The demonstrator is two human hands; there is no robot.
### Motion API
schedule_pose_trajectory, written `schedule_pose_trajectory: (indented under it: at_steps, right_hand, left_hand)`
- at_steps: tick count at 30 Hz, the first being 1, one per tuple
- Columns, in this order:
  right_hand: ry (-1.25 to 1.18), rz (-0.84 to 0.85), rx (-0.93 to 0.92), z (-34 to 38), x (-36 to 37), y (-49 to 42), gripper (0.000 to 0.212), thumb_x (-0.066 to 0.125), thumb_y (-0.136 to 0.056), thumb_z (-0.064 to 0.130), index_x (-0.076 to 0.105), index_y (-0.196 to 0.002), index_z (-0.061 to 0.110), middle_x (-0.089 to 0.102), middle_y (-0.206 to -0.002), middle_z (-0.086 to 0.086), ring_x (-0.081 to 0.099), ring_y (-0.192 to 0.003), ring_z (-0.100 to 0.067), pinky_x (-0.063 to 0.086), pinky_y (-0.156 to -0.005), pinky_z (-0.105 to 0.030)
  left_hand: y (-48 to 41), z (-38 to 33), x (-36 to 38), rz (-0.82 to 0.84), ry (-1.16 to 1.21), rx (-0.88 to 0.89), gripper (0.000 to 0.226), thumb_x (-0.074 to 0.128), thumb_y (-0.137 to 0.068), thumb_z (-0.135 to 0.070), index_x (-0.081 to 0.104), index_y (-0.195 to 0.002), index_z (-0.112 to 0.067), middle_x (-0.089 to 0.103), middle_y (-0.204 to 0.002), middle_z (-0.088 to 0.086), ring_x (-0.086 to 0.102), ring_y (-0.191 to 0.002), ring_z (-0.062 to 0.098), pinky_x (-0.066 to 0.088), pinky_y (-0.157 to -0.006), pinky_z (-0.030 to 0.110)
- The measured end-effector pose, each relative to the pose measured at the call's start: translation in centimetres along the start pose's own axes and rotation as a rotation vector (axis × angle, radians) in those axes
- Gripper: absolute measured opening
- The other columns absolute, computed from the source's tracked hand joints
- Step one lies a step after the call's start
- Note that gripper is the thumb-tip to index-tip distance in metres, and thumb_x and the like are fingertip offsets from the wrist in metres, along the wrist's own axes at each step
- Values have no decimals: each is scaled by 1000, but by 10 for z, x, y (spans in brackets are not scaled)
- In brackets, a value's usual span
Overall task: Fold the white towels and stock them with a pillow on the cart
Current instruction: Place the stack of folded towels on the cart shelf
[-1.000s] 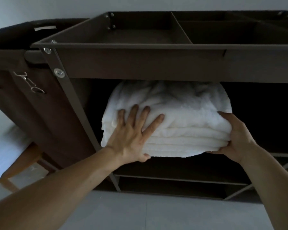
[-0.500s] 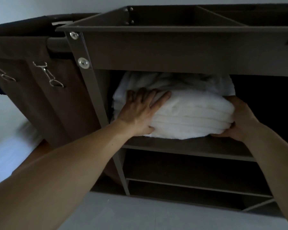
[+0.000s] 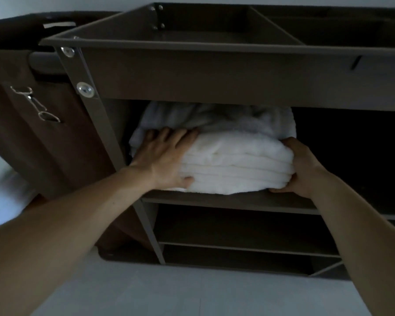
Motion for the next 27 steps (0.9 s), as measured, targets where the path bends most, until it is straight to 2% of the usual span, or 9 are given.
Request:
schedule_pose_trajectory:
  at_steps: [3, 6, 8, 9, 12, 15, 19, 24, 27]
  right_hand:
    - [251, -194, -162, 27, -10, 21, 60, 60, -78, 59, 55, -131, 32, 58, -130, -7, 58, -107, -32, 54, -77, -44]
    - [881, -533, -715, 81, -1, 62, 71, 40, -84, 60, 42, -146, 24, 50, -140, -14, 49, -122, -38, 45, -96, -49]
    - [1166, -506, -1012, 95, 41, 86, 71, 24, -87, 59, 46, -142, 20, 54, -136, -16, 50, -123, -39, 40, -103, -53]
    - [1280, -431, -1070, 94, 63, 89, 73, 19, -88, 63, 44, -144, 24, 53, -140, -14, 48, -128, -39, 35, -108, -55]
    - [1534, -216, -1031, 77, 111, 74, 89, 9, -78, 85, 20, -154, 39, 30, -161, -2, 28, -145, -38, 17, -116, -62]
    - [1577, -137, -1012, 59, 112, 54, 92, 17, -71, 91, 2, -150, 48, 16, -165, 4, 17, -149, -38, 21, -112, -65]
    - [1536, -212, -1121, 30, 90, 53, 92, 28, -76, 85, 0, -154, 44, 17, -166, 1, 14, -151, -39, 23, -114, -64]
    - [1507, -227, -1092, 34, 93, 43, 102, 48, -75, 84, -7, -152, 46, 10, -167, 6, 8, -153, -33, 13, -119, -58]
    - [1468, -221, -1111, 36, 91, 41, 102, 49, -73, 84, -3, -153, 46, 11, -166, 7, 8, -153, -30, 12, -119, -55]
  left_hand:
    - [-14, 6, -10, 14, 20, -4, 106, 43, -57, -88, 35, -143, -28, 41, -131, 1, 38, -117, 28, 36, -97, 48]
    - [-23, 8, -19, 3, -2, 8, 98, 43, -53, -89, 48, -130, -29, 37, -134, 2, 26, -123, 25, 33, -102, 50]
    - [-28, 7, -20, 20, 37, 0, 98, 52, -52, -88, 44, -130, -28, 29, -146, 2, 21, -134, 26, 33, -106, 53]
    - [-30, 6, -18, 39, 69, -9, 101, 58, -53, -86, 39, -133, -28, 26, -150, 1, 21, -137, 27, 34, -107, 52]
    - [-31, 8, -2, 122, 187, -103, 113, 72, -60, -77, 14, -148, -36, 19, -160, 2, 23, -144, 29, 28, -114, 52]
    - [-26, 13, 11, 170, 311, -94, 122, 70, -58, -81, -11, -145, -56, 1, -166, -7, 8, -151, 27, 14, -119, 58]
    - [-20, 13, 22, 189, 229, -66, 121, 49, -48, -94, -17, -144, -58, -7, -165, -14, 5, -152, 32, 23, -114, 64]
    - [-18, 17, 25, 157, 208, -131, 123, 58, -53, -92, -17, -144, -58, -5, -166, -12, 4, -152, 35, 22, -115, 62]
    - [-17, 16, 25, 147, 183, -139, 123, 55, -52, -93, -16, -145, -56, -2, -166, -8, 8, -151, 37, 25, -114, 60]
Point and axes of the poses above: each hand's wrist, its own y-axis away from the middle knuckle, its own x-axis out of the palm, z = x × y, the point moved 8 cm from there along -y, towards the middle knuckle
